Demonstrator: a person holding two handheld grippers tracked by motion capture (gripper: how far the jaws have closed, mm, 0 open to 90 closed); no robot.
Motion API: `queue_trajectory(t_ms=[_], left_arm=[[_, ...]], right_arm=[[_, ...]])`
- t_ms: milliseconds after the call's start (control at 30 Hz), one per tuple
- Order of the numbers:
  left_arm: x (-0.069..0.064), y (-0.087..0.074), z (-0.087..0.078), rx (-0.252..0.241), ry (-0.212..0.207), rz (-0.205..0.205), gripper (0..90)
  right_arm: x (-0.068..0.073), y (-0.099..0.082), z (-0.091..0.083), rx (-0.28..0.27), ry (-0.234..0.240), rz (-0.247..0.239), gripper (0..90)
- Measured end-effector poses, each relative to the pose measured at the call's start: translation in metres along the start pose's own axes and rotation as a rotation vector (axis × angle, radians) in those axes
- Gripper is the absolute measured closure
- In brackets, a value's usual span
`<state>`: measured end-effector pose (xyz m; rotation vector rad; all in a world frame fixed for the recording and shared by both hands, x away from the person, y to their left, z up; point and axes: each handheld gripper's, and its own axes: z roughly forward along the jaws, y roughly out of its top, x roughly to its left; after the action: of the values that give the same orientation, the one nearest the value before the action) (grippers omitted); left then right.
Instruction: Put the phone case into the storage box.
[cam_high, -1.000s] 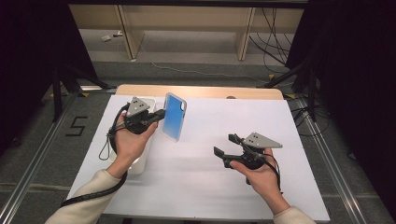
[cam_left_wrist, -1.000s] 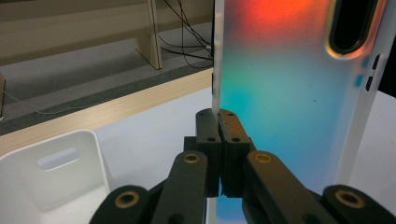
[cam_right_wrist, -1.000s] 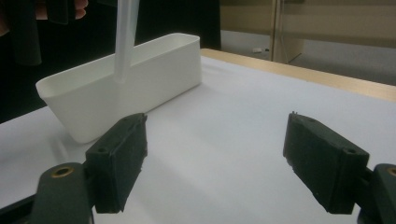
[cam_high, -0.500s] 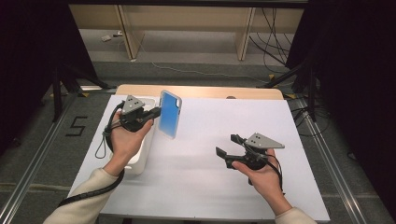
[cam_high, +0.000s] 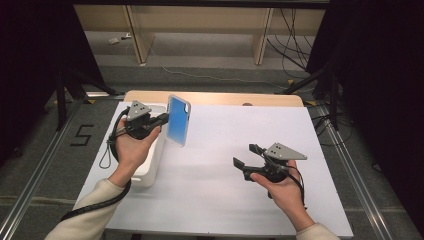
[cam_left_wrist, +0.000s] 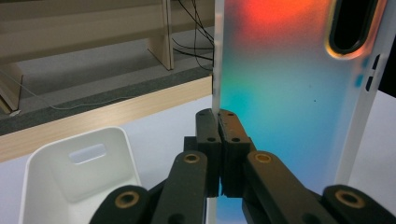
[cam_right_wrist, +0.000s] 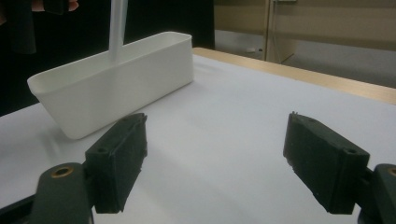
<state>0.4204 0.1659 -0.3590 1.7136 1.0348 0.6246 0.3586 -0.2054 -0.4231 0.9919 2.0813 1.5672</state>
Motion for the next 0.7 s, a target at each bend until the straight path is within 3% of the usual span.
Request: queue_trajectory(t_ms=[400, 433, 567, 700], left_arm=[[0.009, 0.001, -0.003, -0.008, 0.021, -0.007, 88.2], [0.010, 0.001, -0.003, -0.010, 0.025, -0.010, 88.2], [0.013, 0.002, -0.004, -0.011, 0.031, -0.018, 88.2], [0.014, 0.002, -0.005, -0.012, 0.040, -0.017, 88.2]], right_arm=[[-0.002, -0.001, -0.004, -0.021, -0.005, -0.013, 21.6], [-0.003, -0.001, -0.007, 0.001, -0.022, -0.022, 21.5], [-0.004, -0.003, -0.007, -0.018, -0.006, -0.015, 21.0], [-0.006, -0.004, -0.012, -0.007, -0.027, -0.021, 20.4]])
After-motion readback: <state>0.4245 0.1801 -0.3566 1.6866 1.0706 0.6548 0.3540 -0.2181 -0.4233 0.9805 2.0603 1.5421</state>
